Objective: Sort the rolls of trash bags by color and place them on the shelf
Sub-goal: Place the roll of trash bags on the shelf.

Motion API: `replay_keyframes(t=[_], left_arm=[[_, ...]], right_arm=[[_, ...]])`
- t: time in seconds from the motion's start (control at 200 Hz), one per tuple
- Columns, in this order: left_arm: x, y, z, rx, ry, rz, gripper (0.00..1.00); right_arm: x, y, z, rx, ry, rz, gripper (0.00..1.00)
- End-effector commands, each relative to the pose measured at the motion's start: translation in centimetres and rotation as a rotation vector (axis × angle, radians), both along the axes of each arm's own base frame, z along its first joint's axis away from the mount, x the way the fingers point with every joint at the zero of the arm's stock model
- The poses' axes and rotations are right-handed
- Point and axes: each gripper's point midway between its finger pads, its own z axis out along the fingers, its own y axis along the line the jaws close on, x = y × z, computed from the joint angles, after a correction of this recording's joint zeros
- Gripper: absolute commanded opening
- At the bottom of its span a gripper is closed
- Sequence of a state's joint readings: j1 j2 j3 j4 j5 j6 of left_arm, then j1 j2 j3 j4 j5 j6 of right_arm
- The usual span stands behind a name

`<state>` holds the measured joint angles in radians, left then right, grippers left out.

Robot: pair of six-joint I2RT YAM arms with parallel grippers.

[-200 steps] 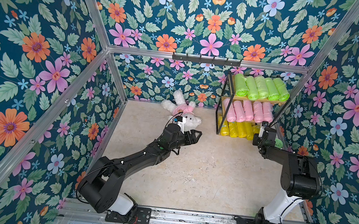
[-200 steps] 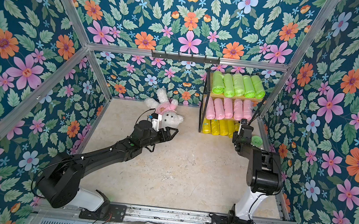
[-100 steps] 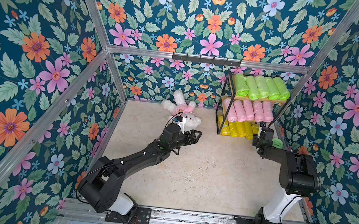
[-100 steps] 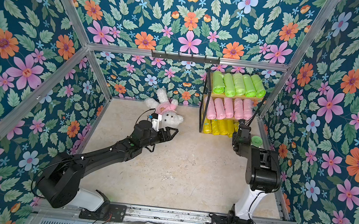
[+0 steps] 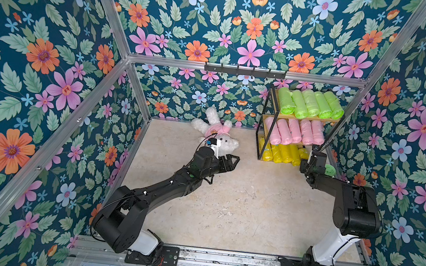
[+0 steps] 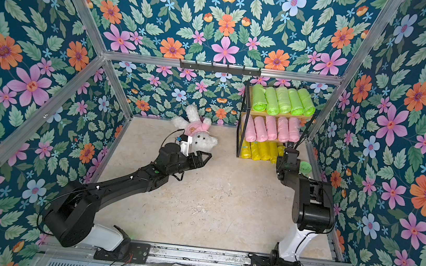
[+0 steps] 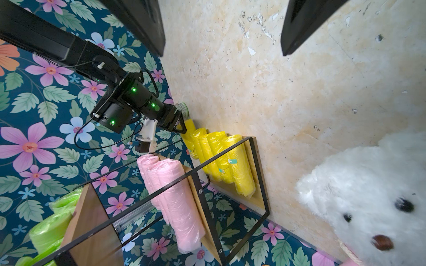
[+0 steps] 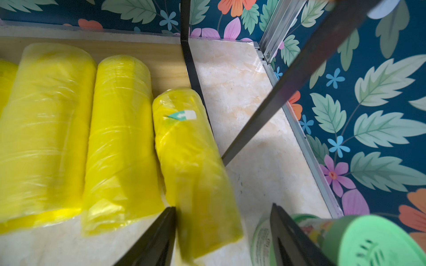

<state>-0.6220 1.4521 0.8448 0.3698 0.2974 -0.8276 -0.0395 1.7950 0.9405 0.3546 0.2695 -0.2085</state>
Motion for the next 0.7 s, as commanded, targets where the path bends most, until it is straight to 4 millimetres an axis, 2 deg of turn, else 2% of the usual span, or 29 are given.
replay_keyframes(t=[0.0,0.235,0.35,0.375,0.39,0.42,0.56,0.695], left_arm=[[0.0,-0.2,0.7,-0.011,-0.03,-0.014,0.84],[0.0,-0.1,0.9,-0.009,-0.033,-0.014,0.84],[0.0,-0.2,0.9,-0.01,-0.032,-0.016,0.84],[0.0,-0.2,0.9,-0.01,-0.032,-0.016,0.84],[0.0,-0.2,0.9,-0.009,-0.032,-0.016,0.84],[-0.1,-0.2,0.8,-0.01,-0.028,-0.016,0.84],[-0.1,-0.3,0.8,-0.014,-0.028,-0.02,0.84],[-0.1,-0.4,0.8,-0.017,-0.024,-0.029,0.84]], right_arm=[[0.0,0.0,0.4,0.026,-0.013,-0.016,0.7],[-0.7,0.4,1.5,0.078,-0.029,-0.023,0.71],[-1.5,1.4,2.7,0.175,-0.057,-0.013,0.71],[-1.7,1.7,2.3,0.21,-0.049,-0.01,0.71],[-1.9,1.9,3.5,0.231,-0.079,-0.005,0.71],[-2.2,2.2,3.7,0.271,-0.086,-0.001,0.71],[-3.6,4.2,3.0,0.483,-0.077,0.004,0.68],[-4.5,5.4,1.3,0.651,-0.036,-0.041,0.61]])
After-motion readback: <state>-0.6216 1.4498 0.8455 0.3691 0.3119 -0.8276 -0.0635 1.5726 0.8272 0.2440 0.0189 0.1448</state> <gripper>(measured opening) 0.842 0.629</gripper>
